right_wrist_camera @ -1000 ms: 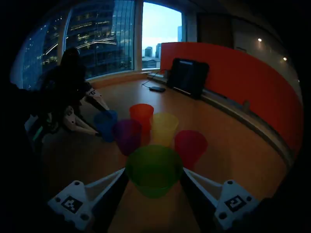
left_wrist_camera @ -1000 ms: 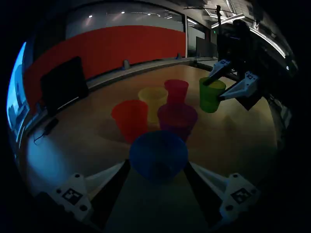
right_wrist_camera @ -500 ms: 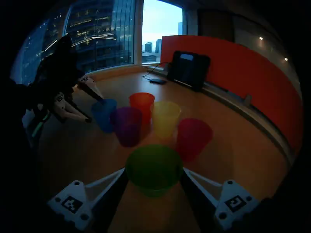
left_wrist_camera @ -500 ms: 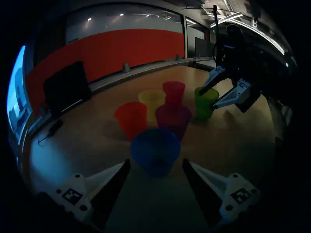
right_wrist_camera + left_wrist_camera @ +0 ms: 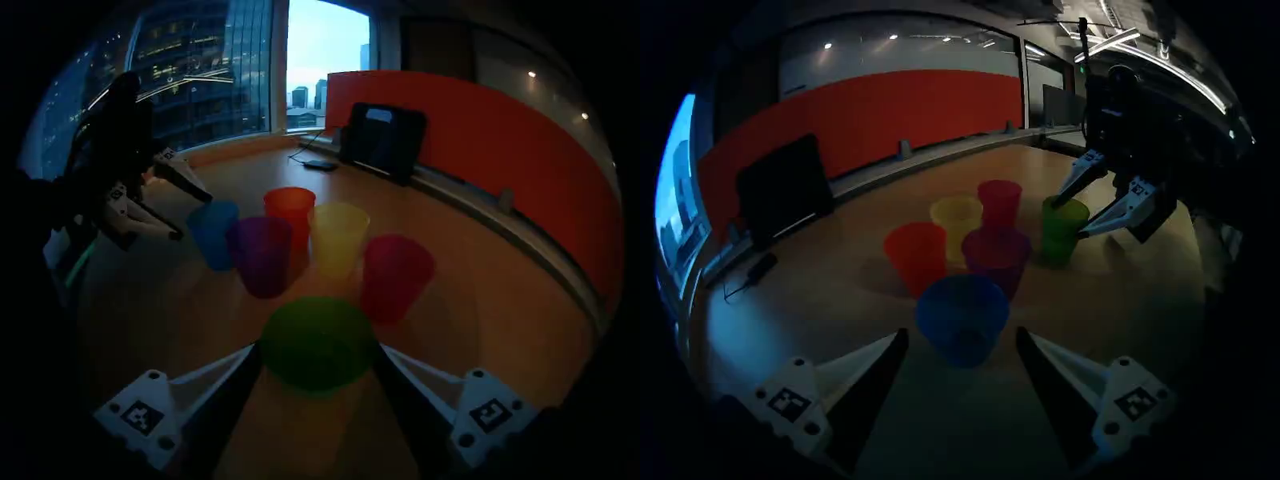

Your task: Pour water

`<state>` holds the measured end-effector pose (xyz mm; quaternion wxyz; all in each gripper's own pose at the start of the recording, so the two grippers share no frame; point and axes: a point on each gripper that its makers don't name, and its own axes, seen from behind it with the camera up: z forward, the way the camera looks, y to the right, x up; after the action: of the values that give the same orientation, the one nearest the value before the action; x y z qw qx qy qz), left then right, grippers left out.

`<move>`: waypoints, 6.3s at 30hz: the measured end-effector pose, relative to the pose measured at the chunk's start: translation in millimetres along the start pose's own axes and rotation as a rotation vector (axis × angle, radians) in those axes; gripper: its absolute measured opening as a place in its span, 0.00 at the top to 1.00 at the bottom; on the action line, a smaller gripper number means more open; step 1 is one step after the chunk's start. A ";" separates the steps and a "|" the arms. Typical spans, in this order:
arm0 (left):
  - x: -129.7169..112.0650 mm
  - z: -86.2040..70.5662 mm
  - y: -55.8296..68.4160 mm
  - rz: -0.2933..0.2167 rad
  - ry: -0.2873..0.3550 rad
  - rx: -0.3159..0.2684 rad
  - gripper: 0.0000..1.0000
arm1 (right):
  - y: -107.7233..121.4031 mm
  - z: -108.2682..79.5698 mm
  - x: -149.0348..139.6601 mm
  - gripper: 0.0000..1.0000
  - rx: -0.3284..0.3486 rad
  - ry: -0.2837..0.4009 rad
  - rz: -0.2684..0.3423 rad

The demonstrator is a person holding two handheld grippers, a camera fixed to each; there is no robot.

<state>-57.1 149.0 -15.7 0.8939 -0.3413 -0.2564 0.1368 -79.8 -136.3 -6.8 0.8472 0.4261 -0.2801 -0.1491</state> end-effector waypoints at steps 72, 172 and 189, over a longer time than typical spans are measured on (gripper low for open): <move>72.1 -142.5 -95.2 -0.163 0.540 0.699 0.01 | 89.8 -170.4 61.8 0.01 -0.882 0.556 0.295; -6.7 -98.7 -119.5 -0.274 0.534 0.683 0.00 | 62.1 -164.6 90.6 0.01 -0.911 0.588 0.237; -6.5 -98.6 -119.8 -0.273 0.533 0.684 0.00 | 64.9 -166.1 88.3 0.01 -0.882 0.663 0.194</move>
<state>0.2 5.7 0.8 0.9999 -0.0130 0.0000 0.0017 91.5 -35.2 -3.6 0.9978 0.0278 0.0521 -0.0316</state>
